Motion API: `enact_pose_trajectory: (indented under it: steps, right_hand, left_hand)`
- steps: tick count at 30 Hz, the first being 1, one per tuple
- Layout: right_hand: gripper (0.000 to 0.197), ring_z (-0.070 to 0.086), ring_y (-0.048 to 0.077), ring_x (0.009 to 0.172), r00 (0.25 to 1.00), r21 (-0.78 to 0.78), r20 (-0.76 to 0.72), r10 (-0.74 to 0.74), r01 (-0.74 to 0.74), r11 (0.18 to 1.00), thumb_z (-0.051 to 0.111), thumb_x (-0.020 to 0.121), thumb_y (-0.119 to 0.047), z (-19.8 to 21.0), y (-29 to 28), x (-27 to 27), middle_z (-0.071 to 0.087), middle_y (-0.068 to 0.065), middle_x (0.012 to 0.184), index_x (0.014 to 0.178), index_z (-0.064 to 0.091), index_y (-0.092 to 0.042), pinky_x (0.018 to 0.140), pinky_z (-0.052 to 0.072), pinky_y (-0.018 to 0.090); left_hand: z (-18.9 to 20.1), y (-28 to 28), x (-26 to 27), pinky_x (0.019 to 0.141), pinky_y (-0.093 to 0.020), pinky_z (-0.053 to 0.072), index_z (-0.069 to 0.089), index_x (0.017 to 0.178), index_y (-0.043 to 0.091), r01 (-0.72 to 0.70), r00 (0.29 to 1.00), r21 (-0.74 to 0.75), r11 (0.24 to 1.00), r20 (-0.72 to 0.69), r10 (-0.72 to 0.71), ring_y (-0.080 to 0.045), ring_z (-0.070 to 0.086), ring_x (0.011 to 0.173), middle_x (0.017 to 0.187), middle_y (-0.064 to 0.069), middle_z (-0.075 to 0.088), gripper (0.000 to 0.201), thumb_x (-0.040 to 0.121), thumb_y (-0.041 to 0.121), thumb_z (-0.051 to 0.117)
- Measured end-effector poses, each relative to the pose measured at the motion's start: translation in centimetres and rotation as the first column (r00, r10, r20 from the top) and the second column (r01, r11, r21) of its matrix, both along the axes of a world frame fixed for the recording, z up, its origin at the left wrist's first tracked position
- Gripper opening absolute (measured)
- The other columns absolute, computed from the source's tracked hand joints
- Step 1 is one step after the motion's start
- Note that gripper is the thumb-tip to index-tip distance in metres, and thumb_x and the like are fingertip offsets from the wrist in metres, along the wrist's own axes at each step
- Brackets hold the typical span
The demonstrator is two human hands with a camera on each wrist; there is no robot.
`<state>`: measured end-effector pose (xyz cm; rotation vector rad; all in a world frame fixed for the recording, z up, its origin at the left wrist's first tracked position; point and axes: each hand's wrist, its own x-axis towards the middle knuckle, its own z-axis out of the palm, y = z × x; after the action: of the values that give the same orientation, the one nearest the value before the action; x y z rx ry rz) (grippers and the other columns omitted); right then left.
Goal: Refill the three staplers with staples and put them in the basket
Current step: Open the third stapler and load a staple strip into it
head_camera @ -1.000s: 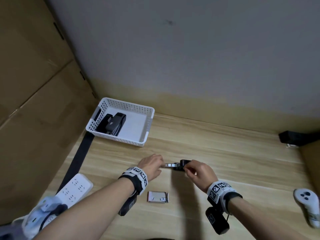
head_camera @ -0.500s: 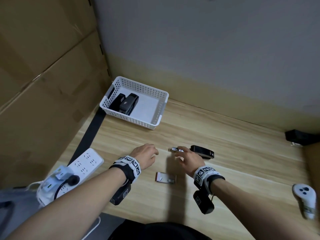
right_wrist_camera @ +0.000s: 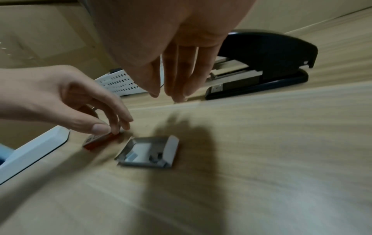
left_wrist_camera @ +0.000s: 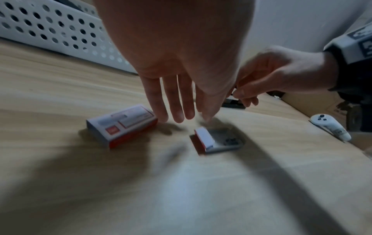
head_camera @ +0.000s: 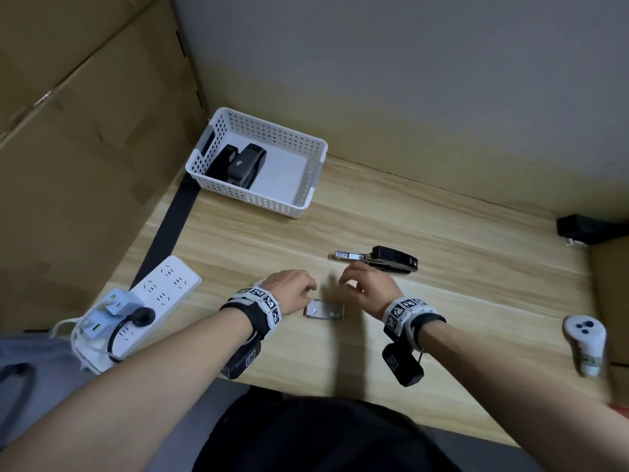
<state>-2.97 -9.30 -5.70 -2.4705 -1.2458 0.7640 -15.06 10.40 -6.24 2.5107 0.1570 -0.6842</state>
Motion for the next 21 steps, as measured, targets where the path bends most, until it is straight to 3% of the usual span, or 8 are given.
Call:
enact_pose_trajectory:
  steps: [4,9,13,21]
  right_hand:
    - [0.013,0.062,0.023,0.082,0.995,-0.045,-0.014,0.097,-0.097,0.994,0.058,0.088,-0.029,-1.6,-0.3,-2.0,0.061,-0.006,0.098,0.096,0.067,-0.026,0.065,0.047,0.033]
    - [0.018,0.063,0.026,0.086,0.995,-0.055,-0.017,0.103,-0.104,0.993,0.056,0.090,-0.033,-3.3,-0.1,-3.8,0.059,-0.004,0.100,0.102,0.067,-0.026,0.064,0.048,0.035]
    - [0.017,0.059,0.020,0.091,0.994,-0.026,0.037,0.099,-0.098,0.995,0.061,0.087,-0.037,-3.6,0.6,-4.5,0.057,-0.004,0.100,0.099,0.069,-0.028,0.061,0.048,0.033]
    - [0.020,0.057,0.020,0.092,0.993,-0.099,-0.009,0.116,-0.117,0.988,0.066,0.080,-0.038,-3.8,1.8,-4.8,0.050,-0.003,0.099,0.098,0.068,-0.030,0.062,0.045,0.032]
  left_hand:
    - [-1.6,-1.9,-1.3,0.071,-0.030,0.042,0.064,0.113,0.024,0.044,0.999,0.068,0.997,0.010,-0.045,-0.022,0.059,0.105,0.113,0.003,0.057,0.030,0.084,0.029,0.063]
    - [-2.6,-3.0,-2.3,0.080,-0.039,0.045,0.066,0.108,0.018,0.043,0.995,0.112,0.993,0.087,-0.053,-0.027,0.058,0.101,0.107,-0.004,0.053,0.022,0.087,0.023,0.063]
    - [-3.0,-3.4,-2.9,0.084,-0.035,0.040,0.065,0.112,0.018,-0.012,0.990,0.071,0.997,0.141,0.002,-0.025,0.054,0.101,0.106,-0.003,0.053,0.026,0.087,0.020,0.065]
    - [-3.4,-3.7,-3.3,0.084,-0.034,0.042,0.065,0.099,0.017,-0.088,0.984,0.018,0.996,0.159,0.084,-0.022,0.052,0.101,0.104,0.000,0.050,0.014,0.086,0.020,0.067]
